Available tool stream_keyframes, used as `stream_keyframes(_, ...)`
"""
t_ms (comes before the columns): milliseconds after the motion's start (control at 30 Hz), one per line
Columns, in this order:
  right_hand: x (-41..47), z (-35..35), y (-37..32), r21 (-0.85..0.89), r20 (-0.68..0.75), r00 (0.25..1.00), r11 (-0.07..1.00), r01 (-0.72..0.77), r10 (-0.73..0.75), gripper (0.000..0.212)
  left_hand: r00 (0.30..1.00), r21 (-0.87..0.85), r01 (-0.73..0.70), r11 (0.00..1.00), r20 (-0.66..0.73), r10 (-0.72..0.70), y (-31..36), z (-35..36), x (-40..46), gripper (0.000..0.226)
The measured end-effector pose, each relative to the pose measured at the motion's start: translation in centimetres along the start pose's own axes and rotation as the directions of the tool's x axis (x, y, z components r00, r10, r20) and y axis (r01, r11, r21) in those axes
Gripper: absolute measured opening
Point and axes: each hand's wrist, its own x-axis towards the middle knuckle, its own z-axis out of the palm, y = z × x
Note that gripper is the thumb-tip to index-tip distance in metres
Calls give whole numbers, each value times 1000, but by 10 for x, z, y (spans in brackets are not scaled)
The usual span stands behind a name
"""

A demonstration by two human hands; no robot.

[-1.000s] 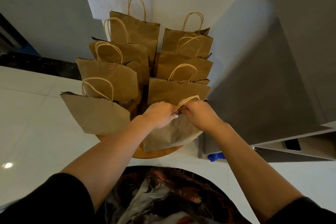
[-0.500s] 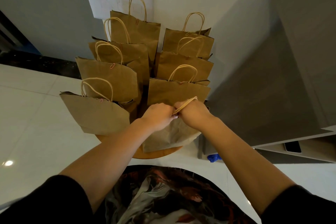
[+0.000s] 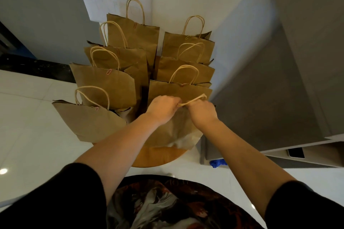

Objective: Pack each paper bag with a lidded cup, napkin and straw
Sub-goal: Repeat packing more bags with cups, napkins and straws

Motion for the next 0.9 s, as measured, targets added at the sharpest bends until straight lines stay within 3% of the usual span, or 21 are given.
stream_keyframes(133, 6, -3, -4, -36, -33, 999, 999, -18, 17, 28, 997, -119, 11, 993, -73, -20, -8, 7, 2, 21)
stream_keyframes(433, -2, 15, 1, 15, -24, 997, 998, -66, 67, 25, 997, -18, -67, 998, -39, 66, -2, 7, -3, 19)
stream_keyframes(633, -14, 29, -9, 59, -45, 998, 998, -39, 42, 27, 998, -64, 0, 998, 56, 4, -9, 4, -18, 22)
stream_keyframes(900, -38, 36, -12, 120, -117, 993, 992, 38, -24, 33, 999, -17, 24, 1000, 39, -24, -15, -13, -41, 28)
